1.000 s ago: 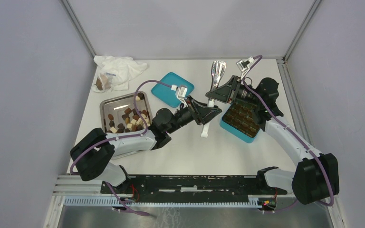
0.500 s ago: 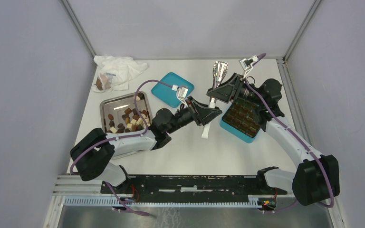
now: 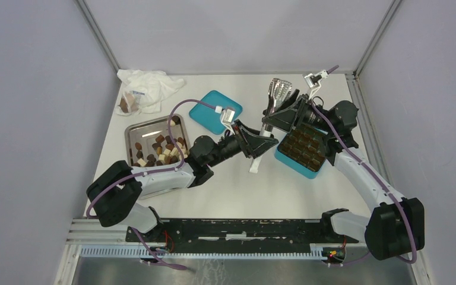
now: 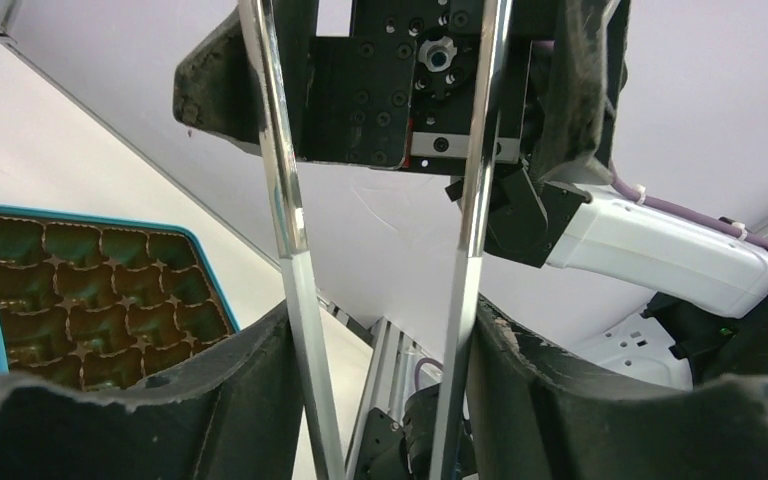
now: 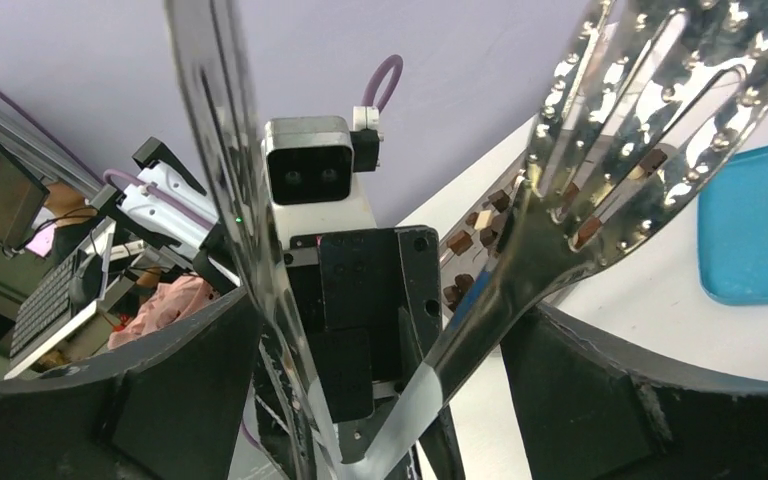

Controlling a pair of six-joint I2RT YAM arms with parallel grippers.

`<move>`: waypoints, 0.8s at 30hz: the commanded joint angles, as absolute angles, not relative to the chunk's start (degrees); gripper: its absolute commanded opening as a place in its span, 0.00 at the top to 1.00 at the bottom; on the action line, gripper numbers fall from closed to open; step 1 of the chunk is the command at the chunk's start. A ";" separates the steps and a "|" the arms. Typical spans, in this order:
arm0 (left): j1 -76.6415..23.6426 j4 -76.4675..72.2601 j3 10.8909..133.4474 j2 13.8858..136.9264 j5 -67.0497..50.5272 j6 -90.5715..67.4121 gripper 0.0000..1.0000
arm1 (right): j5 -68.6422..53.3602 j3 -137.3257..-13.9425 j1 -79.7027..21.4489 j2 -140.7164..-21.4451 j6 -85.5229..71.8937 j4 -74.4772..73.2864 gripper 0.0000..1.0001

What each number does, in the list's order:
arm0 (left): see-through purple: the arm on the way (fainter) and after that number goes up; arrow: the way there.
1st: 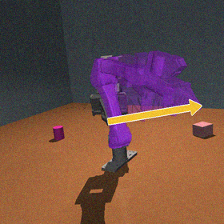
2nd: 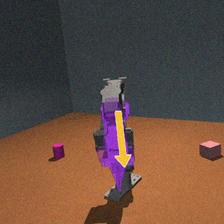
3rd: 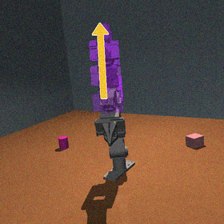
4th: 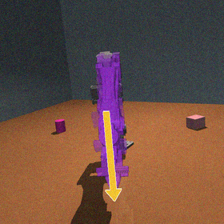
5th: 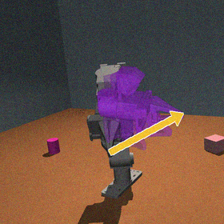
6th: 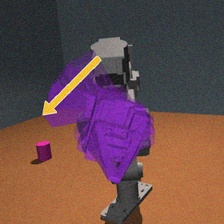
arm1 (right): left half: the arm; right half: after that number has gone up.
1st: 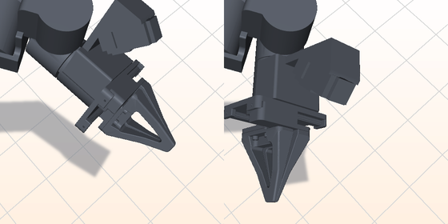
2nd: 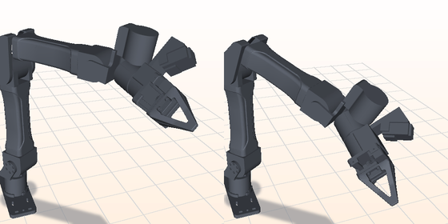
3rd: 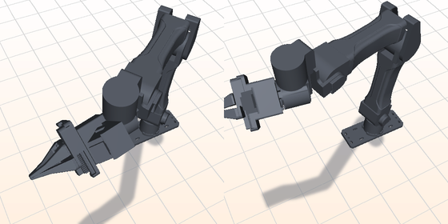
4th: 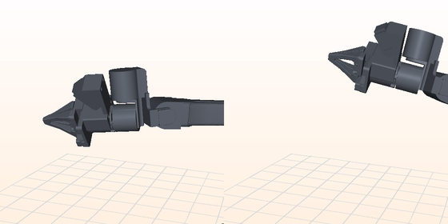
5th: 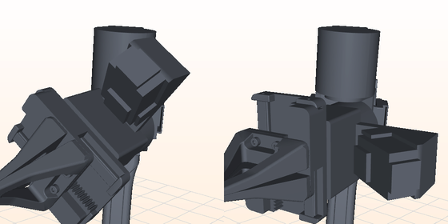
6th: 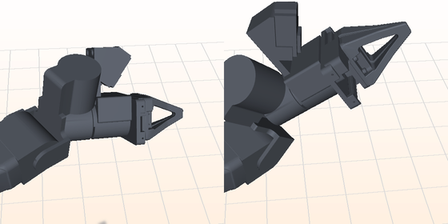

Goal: Pack the chocolate
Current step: Pick up the clamp at the center of the board.

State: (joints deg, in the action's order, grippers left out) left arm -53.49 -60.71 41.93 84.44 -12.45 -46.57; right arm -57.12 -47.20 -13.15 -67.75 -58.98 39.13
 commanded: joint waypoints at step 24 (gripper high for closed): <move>-50.91 -65.86 42.43 87.16 -15.46 -53.32 0.59 | -57.48 -45.61 -9.96 -66.70 -52.51 37.53 0.54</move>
